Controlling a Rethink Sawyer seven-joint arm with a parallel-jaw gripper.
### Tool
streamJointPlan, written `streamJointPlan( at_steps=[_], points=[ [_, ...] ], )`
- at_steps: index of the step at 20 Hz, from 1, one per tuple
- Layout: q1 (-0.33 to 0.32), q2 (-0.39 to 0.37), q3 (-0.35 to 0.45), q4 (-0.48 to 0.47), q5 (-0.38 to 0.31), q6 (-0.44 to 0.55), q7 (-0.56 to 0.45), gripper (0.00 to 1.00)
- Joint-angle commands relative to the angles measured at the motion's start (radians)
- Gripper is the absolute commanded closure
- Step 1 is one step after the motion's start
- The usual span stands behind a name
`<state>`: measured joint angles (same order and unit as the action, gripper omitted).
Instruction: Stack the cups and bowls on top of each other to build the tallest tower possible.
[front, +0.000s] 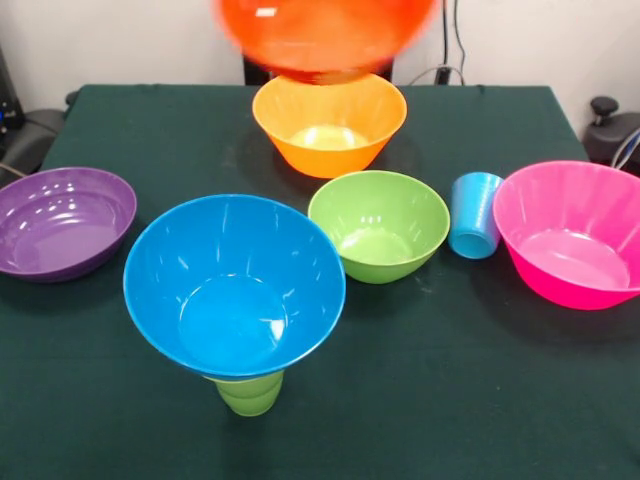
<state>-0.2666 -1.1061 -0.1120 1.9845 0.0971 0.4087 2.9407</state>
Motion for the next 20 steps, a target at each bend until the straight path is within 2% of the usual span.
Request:
streamJointPlan(
  at_steps=[1,4,8,13,16,20],
  points=[
    [-0.135,0.105,0.114,-0.171,-0.127,0.068,-0.285,1.0],
    [-0.158,0.15,0.109,-0.287,-0.169,0.144,-0.27,1.0],
    [-0.191,0.197,0.13,-0.408,-0.192,0.211,-0.261,1.0],
    [-0.192,0.237,0.15,-0.493,-0.223,0.257,-0.254,1.0],
    [-0.186,0.245,0.157,-0.511,-0.241,0.262,-0.251,1.0],
    [-0.181,0.302,0.172,-0.581,-0.263,0.261,-0.241,1.0]
  ],
)
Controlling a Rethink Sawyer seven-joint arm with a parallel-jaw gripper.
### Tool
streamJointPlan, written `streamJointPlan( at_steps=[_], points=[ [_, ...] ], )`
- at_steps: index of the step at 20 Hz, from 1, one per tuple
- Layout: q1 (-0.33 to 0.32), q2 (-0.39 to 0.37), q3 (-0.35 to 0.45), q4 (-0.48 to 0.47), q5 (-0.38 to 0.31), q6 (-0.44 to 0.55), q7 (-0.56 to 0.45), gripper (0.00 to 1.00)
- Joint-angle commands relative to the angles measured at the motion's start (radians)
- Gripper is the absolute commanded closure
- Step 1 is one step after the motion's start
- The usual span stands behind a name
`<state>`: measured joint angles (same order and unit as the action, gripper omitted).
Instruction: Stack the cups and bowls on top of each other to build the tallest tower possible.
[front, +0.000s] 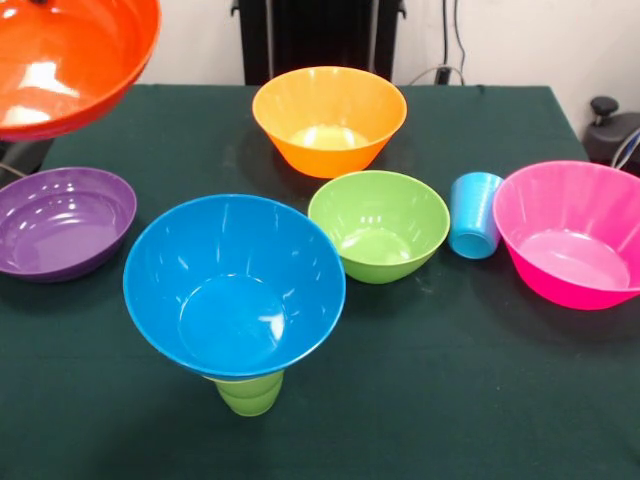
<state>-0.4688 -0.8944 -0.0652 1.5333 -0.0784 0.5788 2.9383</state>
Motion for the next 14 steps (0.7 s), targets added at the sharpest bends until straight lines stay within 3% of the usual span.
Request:
streamJointPlan(
  at_steps=[1,10,14],
  points=[
    [0.026,0.103,0.125,-0.154,-0.095,0.102,-0.235,1.0],
    [0.071,0.238,0.12,-0.391,-0.131,0.188,-0.199,1.0],
    [0.081,0.265,0.119,-0.453,-0.134,0.221,-0.2,1.0]
  ],
)
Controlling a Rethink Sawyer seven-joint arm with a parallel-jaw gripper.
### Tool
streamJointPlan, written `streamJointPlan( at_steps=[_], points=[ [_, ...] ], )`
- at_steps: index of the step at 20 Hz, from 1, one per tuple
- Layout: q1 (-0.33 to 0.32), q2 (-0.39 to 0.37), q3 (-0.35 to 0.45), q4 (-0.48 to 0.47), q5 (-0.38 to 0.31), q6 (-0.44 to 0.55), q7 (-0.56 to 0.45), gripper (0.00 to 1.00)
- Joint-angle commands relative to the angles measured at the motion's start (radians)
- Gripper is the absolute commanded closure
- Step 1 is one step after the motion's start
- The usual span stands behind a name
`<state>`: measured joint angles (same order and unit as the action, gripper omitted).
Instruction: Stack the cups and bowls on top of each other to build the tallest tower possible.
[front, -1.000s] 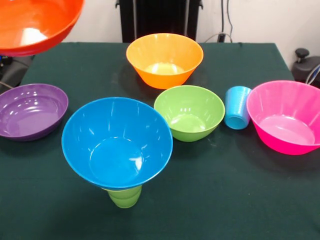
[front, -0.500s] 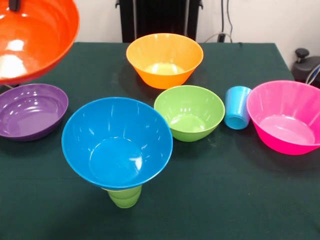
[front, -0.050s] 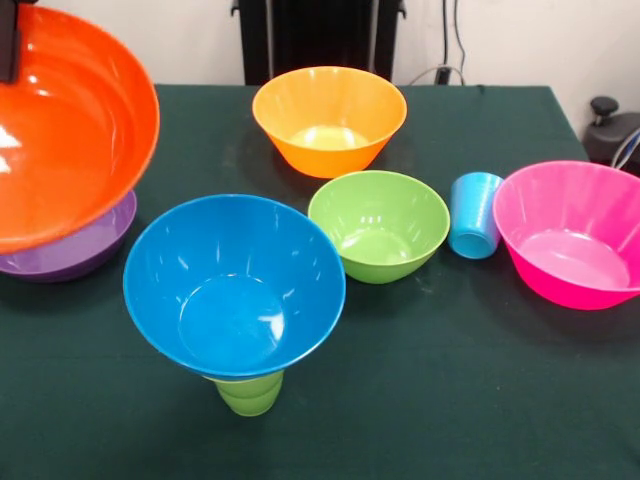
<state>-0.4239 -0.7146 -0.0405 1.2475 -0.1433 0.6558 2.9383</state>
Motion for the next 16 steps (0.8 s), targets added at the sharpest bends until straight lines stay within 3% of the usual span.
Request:
streamJointPlan(
  at_steps=[1,16],
  points=[
    [0.038,0.091,0.095,-0.182,-0.069,0.153,-0.202,1.0],
    [0.107,0.184,0.057,-0.309,-0.074,0.18,-0.145,1.0]
  ],
)
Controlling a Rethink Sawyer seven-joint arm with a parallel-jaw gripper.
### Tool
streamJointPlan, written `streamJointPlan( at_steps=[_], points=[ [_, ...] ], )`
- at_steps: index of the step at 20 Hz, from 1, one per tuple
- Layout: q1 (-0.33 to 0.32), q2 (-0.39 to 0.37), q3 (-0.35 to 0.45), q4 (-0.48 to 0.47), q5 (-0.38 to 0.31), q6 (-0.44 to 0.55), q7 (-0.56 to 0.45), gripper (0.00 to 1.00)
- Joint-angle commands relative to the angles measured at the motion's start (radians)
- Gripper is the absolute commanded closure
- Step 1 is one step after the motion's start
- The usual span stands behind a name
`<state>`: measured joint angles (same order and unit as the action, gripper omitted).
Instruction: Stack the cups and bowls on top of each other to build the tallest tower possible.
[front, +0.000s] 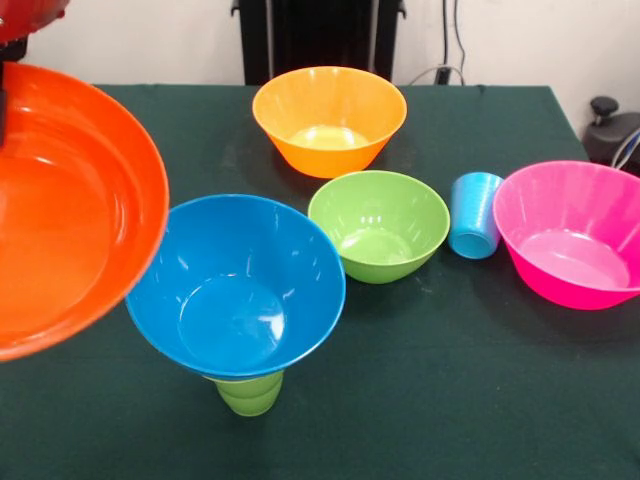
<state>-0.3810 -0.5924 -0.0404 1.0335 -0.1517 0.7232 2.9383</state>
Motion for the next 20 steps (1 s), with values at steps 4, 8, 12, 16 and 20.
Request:
streamJointPlan(
  at_steps=[4,8,12,16,20],
  points=[
    [0.075,0.071,0.049,-0.099,-0.052,0.11,-0.14,1.0],
    [0.099,0.068,0.037,-0.073,-0.044,0.084,-0.116,1.0],
    [0.13,0.065,0.014,-0.051,-0.044,0.073,-0.08,1.0],
    [0.145,0.049,0.005,-0.01,-0.033,0.046,-0.067,1.0],
    [0.157,0.003,0.0,0.076,-0.021,0.003,-0.059,1.0]
  ],
)
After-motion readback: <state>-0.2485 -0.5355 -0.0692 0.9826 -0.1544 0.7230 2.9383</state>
